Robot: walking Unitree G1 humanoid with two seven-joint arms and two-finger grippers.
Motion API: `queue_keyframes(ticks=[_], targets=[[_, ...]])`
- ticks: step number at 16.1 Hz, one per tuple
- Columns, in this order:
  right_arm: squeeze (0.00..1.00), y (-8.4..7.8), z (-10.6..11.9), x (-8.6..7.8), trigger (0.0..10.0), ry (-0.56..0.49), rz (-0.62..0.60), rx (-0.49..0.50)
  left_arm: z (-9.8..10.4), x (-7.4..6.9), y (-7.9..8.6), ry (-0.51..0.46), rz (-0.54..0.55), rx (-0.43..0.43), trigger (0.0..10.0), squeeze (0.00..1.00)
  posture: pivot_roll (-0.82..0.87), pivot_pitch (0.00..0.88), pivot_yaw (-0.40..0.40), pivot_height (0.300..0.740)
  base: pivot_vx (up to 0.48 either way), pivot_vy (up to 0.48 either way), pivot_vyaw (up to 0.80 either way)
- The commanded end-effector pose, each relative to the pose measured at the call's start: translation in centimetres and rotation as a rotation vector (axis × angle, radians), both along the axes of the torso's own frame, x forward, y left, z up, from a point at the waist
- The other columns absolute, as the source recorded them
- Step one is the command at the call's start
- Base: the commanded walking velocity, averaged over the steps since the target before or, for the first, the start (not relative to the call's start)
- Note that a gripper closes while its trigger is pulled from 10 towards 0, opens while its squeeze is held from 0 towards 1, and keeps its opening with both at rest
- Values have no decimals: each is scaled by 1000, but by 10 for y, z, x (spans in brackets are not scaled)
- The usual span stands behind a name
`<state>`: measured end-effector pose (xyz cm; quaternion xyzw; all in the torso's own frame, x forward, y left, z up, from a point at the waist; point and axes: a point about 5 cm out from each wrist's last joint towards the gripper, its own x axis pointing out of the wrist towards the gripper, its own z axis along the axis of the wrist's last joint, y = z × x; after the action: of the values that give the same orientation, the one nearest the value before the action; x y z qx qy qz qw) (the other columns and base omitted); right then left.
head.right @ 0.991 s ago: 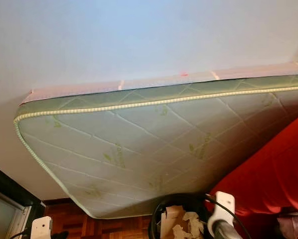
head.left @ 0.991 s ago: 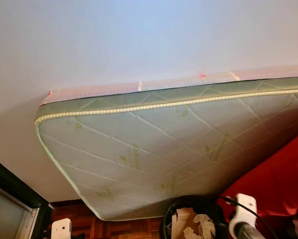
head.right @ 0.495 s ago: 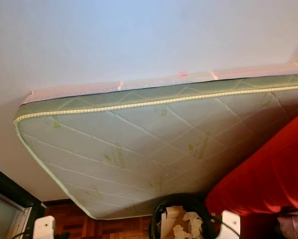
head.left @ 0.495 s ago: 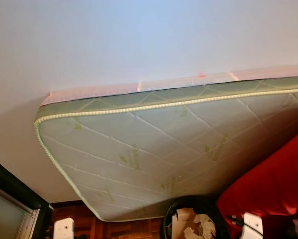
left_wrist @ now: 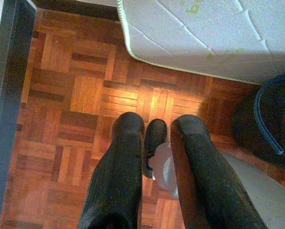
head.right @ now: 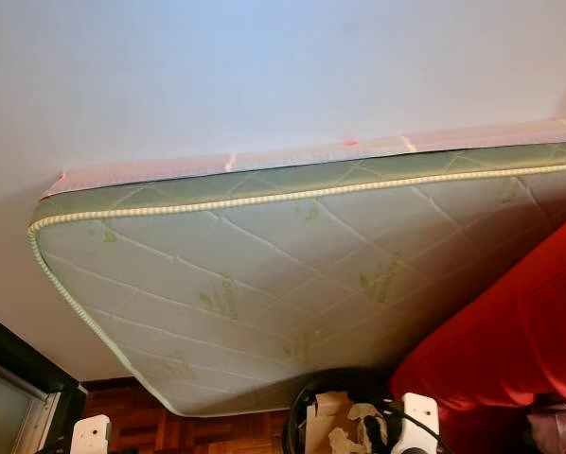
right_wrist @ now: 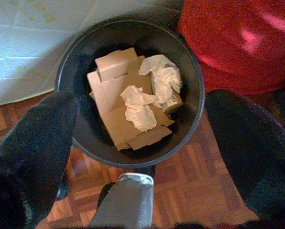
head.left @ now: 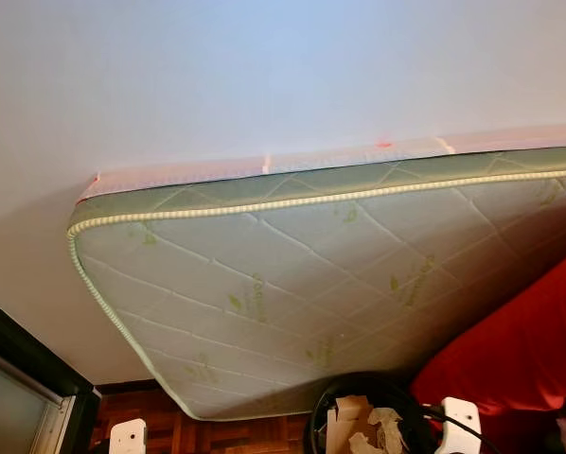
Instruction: Clean up the room
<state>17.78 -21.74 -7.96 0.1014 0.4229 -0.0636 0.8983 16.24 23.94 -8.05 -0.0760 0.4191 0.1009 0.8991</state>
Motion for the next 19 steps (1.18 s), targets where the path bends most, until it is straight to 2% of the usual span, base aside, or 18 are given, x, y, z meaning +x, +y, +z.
queue_keyframes(ticks=[1, 2, 3, 6, 13, 19], targets=[[0, 2, -1, -1, 10000, 8, 12, 3, -3, -7, 4, 36, 2, 9, 10000, 0, 88, 0, 23, 740, 0, 0, 0], [0, 16, -6, -7, 10000, 60, 217, -61, -3, -8, 3, 40, 4, 11, 10000, 0, 88, 0, 25, 740, 0, 0, 0], [0, 22, -7, -7, 10000, 58, 291, -61, -3, -8, 3, 41, 5, 11, 10000, 0, 93, 0, 25, 740, 0, 0, 0], [0, 23, -6, -5, 10000, 41, 246, -21, -2, -6, 3, 35, 4, 12, 10000, 0, 80, 0, 28, 740, 0, 0, 0], [0, 8, -4, -4, 10000, 32, 25, -8, -3, -6, 3, 33, 12, 9, 10000, 0, 89, 0, 23, 740, 0, 0, 0], [0, 4, -4, -5, 10000, 32, -21, -3, -3, -7, 1, 36, 12, 5, 10000, 0, 81, 0, 19, 740, 0, 0, 0]])
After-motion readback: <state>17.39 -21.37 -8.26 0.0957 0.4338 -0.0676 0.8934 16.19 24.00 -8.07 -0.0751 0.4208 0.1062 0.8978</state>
